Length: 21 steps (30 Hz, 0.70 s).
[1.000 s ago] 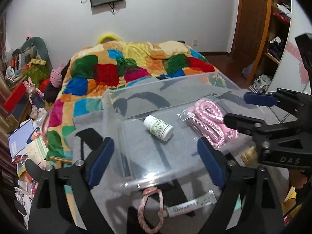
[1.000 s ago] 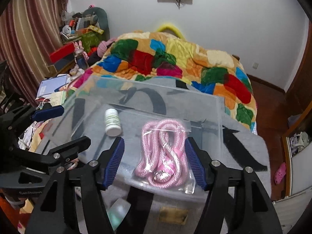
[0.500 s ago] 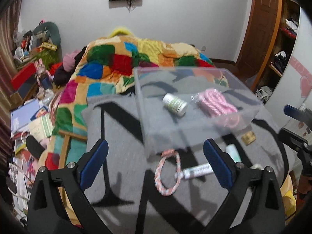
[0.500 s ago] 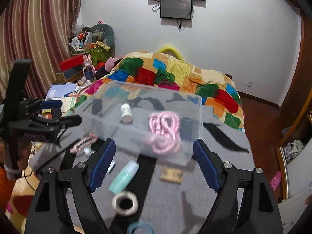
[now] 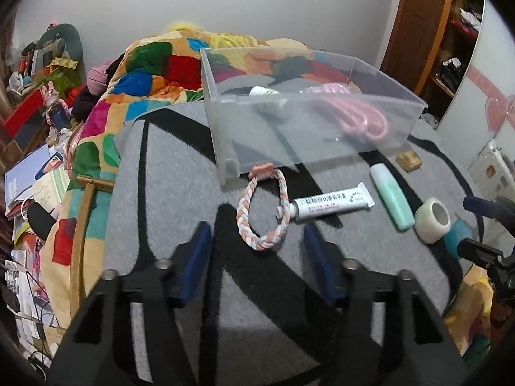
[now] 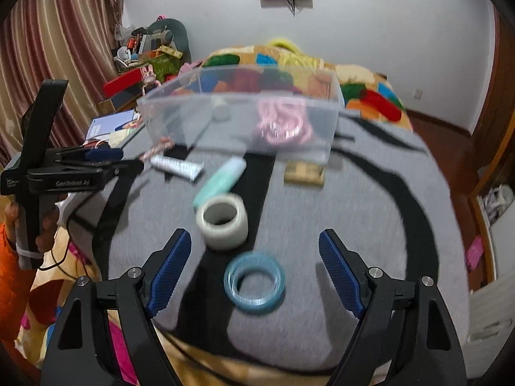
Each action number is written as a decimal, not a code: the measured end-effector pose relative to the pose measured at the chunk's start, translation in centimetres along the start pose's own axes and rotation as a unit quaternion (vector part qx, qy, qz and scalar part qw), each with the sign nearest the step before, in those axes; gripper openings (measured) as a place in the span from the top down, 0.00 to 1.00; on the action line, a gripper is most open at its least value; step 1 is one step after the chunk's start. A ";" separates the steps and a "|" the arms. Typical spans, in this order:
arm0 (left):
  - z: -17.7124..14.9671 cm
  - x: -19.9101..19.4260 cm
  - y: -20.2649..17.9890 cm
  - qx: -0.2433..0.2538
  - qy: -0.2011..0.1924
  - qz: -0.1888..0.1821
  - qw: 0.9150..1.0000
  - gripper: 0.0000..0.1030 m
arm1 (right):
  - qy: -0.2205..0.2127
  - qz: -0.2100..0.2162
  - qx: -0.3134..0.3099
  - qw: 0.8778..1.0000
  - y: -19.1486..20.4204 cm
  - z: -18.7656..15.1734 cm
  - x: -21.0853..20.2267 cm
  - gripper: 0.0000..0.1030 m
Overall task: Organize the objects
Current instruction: 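Grasp the blue tape roll with the right tool while the left tool grasps the braided cord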
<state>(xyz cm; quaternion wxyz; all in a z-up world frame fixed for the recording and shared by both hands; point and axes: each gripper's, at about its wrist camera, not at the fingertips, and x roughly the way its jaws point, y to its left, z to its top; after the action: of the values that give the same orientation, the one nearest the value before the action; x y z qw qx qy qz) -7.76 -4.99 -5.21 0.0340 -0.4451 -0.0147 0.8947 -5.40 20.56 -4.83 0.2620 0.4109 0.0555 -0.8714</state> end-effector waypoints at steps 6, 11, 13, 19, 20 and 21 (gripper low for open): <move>-0.2 0.6 -0.4 0.007 -0.008 -0.003 1.000 0.69 | 0.016 -0.004 -0.010 1.000 0.6 -1.7 0.7 0.40; -0.3 0.8 -0.3 0.001 -0.018 0.000 1.000 0.93 | 0.010 -0.014 -0.025 1.000 1.2 -1.8 0.5 0.65; -0.4 0.4 -0.3 -0.001 -0.027 -0.001 1.000 0.94 | 0.006 -0.009 -0.020 1.000 1.0 -1.8 0.3 0.65; -0.7 -1.8 -0.6 0.010 -0.057 0.009 0.998 0.94 | -0.017 -0.018 -0.017 1.000 0.8 -1.3 -1.0 0.65; -0.5 -2.4 -0.6 0.011 -0.064 0.010 0.998 0.94 | -0.024 -0.019 -0.016 0.999 0.8 -0.9 -1.4 0.65; -0.4 -2.9 -0.7 0.012 -0.070 0.011 0.997 0.94 | -0.029 -0.019 -0.016 0.999 0.8 -0.7 -1.7 0.65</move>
<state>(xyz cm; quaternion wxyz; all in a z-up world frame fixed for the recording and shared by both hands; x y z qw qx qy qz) -5.64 -4.52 -3.14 0.0287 -0.3810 -0.0017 0.9241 -3.58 20.76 -3.96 0.2532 0.3801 0.0696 -0.8869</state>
